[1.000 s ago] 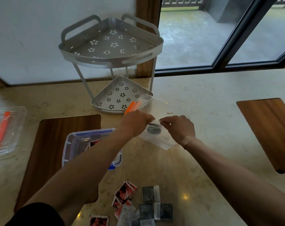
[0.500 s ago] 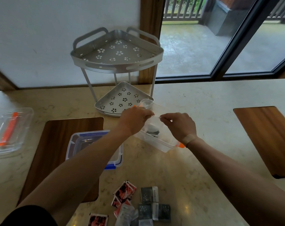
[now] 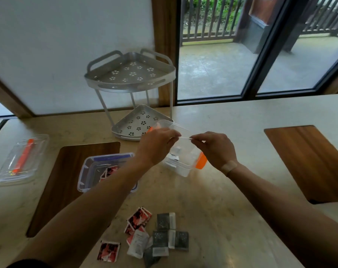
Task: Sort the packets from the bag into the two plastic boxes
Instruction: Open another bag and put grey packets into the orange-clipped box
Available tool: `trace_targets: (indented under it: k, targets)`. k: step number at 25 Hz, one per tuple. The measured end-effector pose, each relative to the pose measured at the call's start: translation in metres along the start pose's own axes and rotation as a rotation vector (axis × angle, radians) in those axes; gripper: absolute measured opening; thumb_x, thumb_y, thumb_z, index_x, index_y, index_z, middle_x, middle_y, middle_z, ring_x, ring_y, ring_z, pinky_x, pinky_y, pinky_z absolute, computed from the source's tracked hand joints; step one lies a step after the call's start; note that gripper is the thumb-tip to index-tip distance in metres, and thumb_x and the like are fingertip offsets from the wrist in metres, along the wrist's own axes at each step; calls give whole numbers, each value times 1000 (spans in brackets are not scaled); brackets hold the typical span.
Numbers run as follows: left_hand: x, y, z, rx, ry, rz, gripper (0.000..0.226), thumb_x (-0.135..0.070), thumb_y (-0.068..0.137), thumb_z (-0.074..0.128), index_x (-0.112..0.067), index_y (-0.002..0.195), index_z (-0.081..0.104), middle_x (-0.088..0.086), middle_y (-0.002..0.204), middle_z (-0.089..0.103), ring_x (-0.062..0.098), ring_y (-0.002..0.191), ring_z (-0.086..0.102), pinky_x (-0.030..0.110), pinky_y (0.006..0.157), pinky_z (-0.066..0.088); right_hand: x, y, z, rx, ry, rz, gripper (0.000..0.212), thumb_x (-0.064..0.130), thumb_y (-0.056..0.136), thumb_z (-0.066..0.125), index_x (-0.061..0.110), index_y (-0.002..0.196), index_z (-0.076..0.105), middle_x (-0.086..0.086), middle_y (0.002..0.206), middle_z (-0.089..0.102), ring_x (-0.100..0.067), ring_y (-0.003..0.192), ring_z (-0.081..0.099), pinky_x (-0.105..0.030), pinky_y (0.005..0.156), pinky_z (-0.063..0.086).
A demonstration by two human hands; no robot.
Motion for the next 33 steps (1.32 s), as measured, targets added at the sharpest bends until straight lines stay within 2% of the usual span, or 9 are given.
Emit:
trace_targets:
  k: [2, 8, 13, 16, 20, 23, 25, 29, 33]
  targets:
    - [-19, -8, 9, -46, -9, 32, 14, -24, 91, 63, -22, 102, 73, 0, 91, 73, 18, 77, 65, 30, 67, 51, -18, -19, -20, -5, 20, -18, 17, 30, 91, 64, 26, 102, 76, 1, 95, 72, -18, 76, 63, -21, 54, 38]
    - [-99, -29, 59, 11, -156, 9, 26, -42, 90, 51, -30, 97, 73, -7, 87, 72, 16, 68, 66, 32, 55, 54, -93, -91, -66, 109, -1, 71, 17, 39, 87, 65, 35, 101, 75, 8, 87, 69, -12, 74, 62, -40, 64, 54]
    - [-165, -64, 108, 56, -135, 222, 14, -32, 88, 65, -32, 101, 68, -9, 87, 69, 16, 60, 63, 31, 42, 49, -151, -170, -84, 211, 64, 219, 19, 42, 85, 66, 39, 101, 74, 12, 82, 76, 0, 71, 67, -32, 67, 56]
    - [-190, -99, 138, 92, -154, 254, 27, -24, 81, 67, -34, 106, 62, -10, 89, 69, 15, 56, 63, 27, 40, 47, -173, -217, -74, 185, 50, 197, 17, 38, 84, 70, 39, 100, 74, 14, 92, 76, -2, 77, 68, -32, 65, 55]
    - [-210, -153, 169, 263, -95, 279, 32, -21, 80, 70, -36, 106, 60, -12, 97, 68, 13, 56, 63, 26, 39, 47, -191, -277, -47, 294, -81, 170, 23, 48, 88, 57, 45, 106, 70, 21, 102, 72, -6, 83, 68, -25, 62, 51]
    - [-220, -181, 184, 425, -45, 253, 29, -24, 77, 71, -36, 100, 59, -16, 101, 62, 11, 54, 61, 24, 35, 39, -199, -310, -23, 334, -164, 127, 28, 55, 82, 49, 45, 99, 69, 25, 91, 70, -2, 77, 67, -18, 53, 48]
    - [-225, -191, 192, 516, 2, 272, 24, -27, 76, 72, -34, 94, 58, -14, 102, 62, 9, 54, 60, 23, 33, 35, -205, -321, -11, 381, -200, 107, 28, 55, 80, 51, 44, 101, 67, 23, 90, 68, -4, 80, 66, -22, 52, 50]
    - [-229, -199, 197, 643, 7, 251, 17, -29, 79, 69, -33, 92, 59, -12, 107, 62, 8, 59, 62, 20, 38, 27, -210, -322, -7, 503, -255, 50, 28, 47, 83, 59, 42, 109, 63, 13, 98, 67, -15, 93, 64, -32, 59, 51]
    - [-235, -208, 196, 742, 4, 181, 21, -21, 89, 58, -28, 109, 59, -6, 119, 59, 13, 82, 65, 26, 46, 37, -205, -319, -7, 657, -271, 54, 33, 47, 91, 50, 38, 122, 57, 6, 114, 59, -17, 113, 52, -32, 77, 46]
Point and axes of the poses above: each hand's wrist, its own y-axis towards the middle knuckle, its own z-axis out of the palm, x = y × z, the point moved 2 cm from there along y, towards the middle knuckle
